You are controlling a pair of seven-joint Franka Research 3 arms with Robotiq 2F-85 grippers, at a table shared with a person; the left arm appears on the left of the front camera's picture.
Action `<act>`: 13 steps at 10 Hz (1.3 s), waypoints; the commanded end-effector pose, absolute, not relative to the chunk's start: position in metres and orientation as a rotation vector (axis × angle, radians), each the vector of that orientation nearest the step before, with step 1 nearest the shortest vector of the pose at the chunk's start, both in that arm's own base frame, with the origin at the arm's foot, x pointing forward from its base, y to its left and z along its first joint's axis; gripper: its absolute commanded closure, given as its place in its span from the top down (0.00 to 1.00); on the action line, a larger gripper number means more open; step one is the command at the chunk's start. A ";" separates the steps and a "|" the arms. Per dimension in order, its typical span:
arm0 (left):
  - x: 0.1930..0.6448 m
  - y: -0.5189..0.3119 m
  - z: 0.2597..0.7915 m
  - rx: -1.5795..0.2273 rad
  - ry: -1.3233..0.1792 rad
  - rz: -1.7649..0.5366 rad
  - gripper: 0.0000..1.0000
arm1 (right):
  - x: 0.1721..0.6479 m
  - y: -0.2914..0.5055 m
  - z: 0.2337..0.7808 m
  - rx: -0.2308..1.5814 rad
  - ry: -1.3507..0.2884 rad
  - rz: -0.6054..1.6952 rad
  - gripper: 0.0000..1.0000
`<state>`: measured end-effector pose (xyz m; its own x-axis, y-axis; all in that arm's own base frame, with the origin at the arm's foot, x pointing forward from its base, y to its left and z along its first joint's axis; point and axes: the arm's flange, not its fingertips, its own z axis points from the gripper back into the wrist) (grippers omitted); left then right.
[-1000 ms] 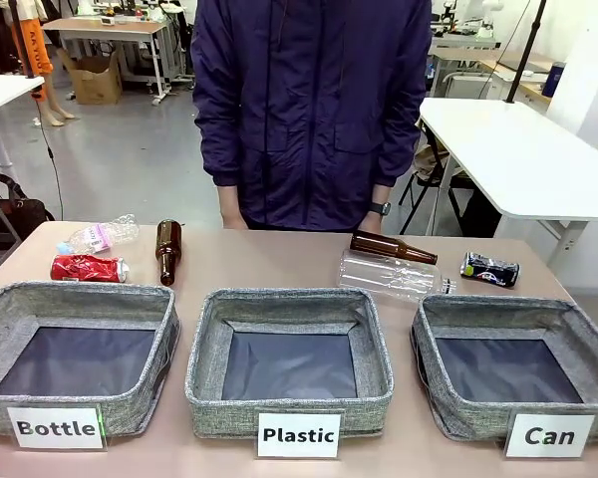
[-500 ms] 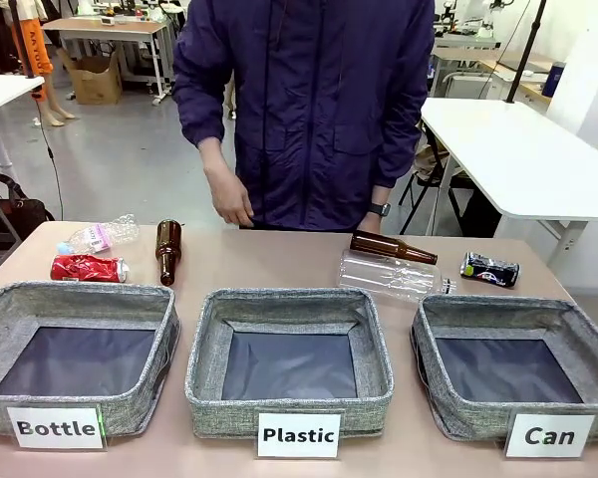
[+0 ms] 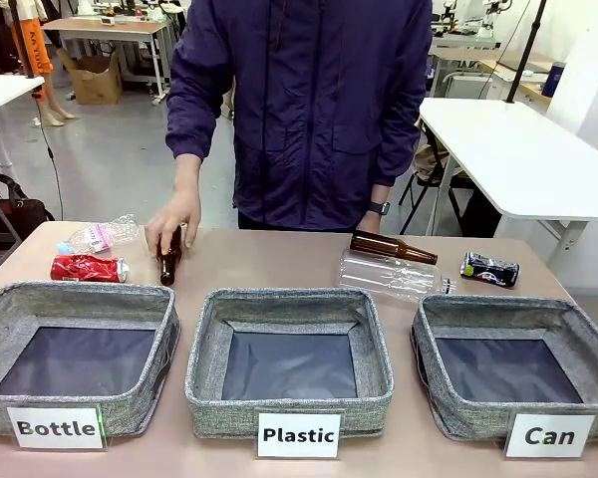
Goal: Sort the can waste into the basket.
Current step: Pick up the can waste from the table and place it in the right Fabric basket.
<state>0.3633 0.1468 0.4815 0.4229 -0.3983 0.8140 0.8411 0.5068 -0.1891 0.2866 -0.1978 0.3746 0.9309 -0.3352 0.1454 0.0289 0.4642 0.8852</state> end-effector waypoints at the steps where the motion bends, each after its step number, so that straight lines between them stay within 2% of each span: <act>1: 0.373 0.128 0.480 -0.462 -0.797 -0.876 1.00 | 0.286 -0.199 0.377 1.078 -0.334 -0.218 1.00; 2: 0.381 0.117 0.479 -0.415 -0.684 -0.733 1.00 | 0.286 -0.199 0.377 1.078 -0.334 -0.218 1.00; 3: 0.372 0.137 0.485 -0.576 -0.789 -0.890 1.00 | 0.286 -0.199 0.377 1.078 -0.334 -0.218 1.00; 4: 0.372 0.137 0.485 -0.576 -0.789 -0.890 1.00 | 0.286 -0.199 0.377 1.078 -0.334 -0.218 1.00; 6: 0.400 0.121 0.479 -0.469 -0.772 -0.861 1.00 | 0.286 -0.199 0.377 1.078 -0.334 -0.218 1.00; 7: 0.413 0.131 0.477 -0.540 -0.746 -0.803 1.00 | 0.286 -0.199 0.377 1.078 -0.334 -0.218 1.00; 8: 0.416 0.154 0.480 -0.607 -0.781 -0.746 1.00 | 0.286 -0.199 0.377 1.078 -0.334 -0.218 1.00; 13: 0.399 0.175 0.482 -0.647 -0.900 -0.686 1.00 | 0.286 -0.199 0.377 1.078 -0.334 -0.218 1.00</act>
